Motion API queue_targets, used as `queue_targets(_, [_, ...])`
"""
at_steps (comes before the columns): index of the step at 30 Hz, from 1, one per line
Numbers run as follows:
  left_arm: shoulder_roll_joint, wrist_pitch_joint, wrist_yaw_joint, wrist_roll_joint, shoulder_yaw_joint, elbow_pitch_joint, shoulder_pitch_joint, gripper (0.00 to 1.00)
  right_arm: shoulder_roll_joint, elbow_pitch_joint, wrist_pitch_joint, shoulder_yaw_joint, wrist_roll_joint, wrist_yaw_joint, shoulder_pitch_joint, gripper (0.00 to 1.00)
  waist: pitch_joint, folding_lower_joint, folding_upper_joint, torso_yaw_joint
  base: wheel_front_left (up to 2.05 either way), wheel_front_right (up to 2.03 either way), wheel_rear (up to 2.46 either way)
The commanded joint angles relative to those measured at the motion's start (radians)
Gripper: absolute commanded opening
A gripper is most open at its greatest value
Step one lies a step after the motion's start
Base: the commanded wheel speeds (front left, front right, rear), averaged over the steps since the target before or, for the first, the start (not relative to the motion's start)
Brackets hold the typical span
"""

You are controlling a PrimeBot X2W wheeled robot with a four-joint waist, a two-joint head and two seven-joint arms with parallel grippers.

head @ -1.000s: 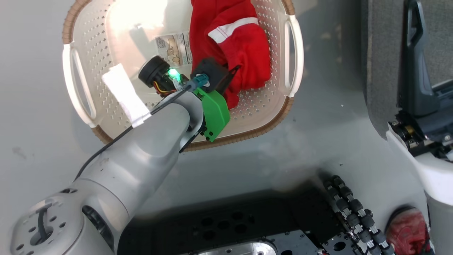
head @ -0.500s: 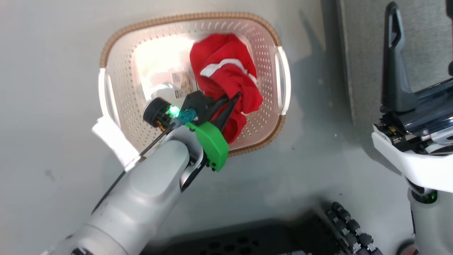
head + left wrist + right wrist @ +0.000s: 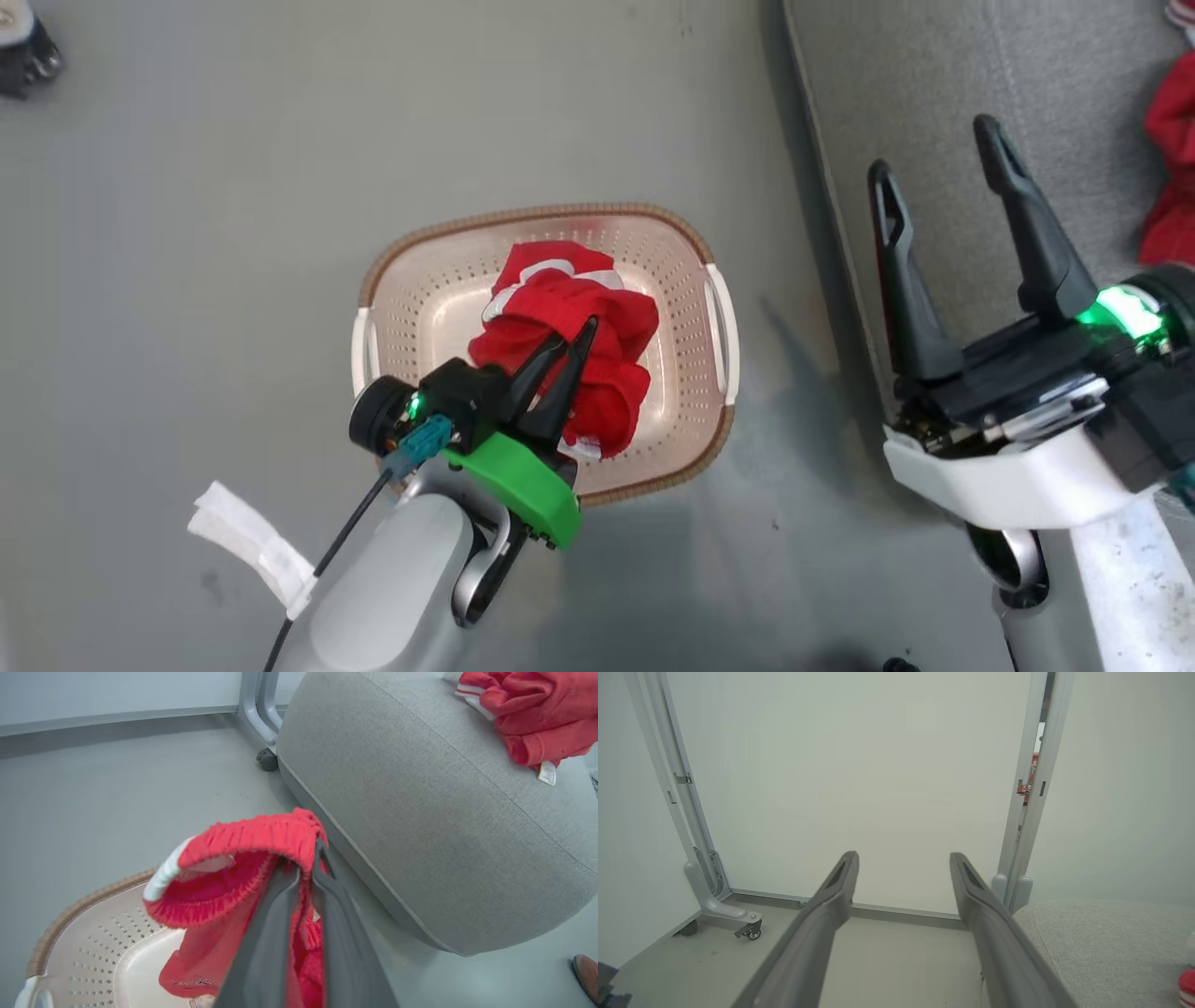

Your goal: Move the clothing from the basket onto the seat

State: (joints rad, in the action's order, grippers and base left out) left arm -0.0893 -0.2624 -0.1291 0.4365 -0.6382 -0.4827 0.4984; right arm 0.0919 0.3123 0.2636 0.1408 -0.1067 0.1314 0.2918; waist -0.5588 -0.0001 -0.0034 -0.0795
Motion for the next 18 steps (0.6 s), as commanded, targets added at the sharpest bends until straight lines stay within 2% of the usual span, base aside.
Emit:
queue_targets(1, [0.004, -0.003, -0.003, -0.018, 0.027, 0.034, -0.048, 0.0, -0.002, -0.011, 0.001, 0.003, -0.009, -0.001, -0.037, 1.0, 0.223, 0.0001, 0.0034, 0.022, 0.0, 0.0, 0.0])
queue_targets(11, [0.029, -0.003, -0.003, -0.126, 0.185, 0.289, -0.236, 0.0, -0.017, -0.061, 0.001, 0.005, -0.017, -0.001, -0.16, 1.0, 0.418, 0.0001, 0.0034, 0.041, 0.0, 0.0, 0.0])
queue_targets(18, [0.037, -0.003, -0.003, -0.177, 0.209, 0.389, -0.278, 0.0, -0.023, -0.152, 0.001, 0.039, -0.049, -0.001, -0.215, 1.0, 0.482, 0.0001, 0.0034, 0.047, 0.0, 0.0, 0.0])
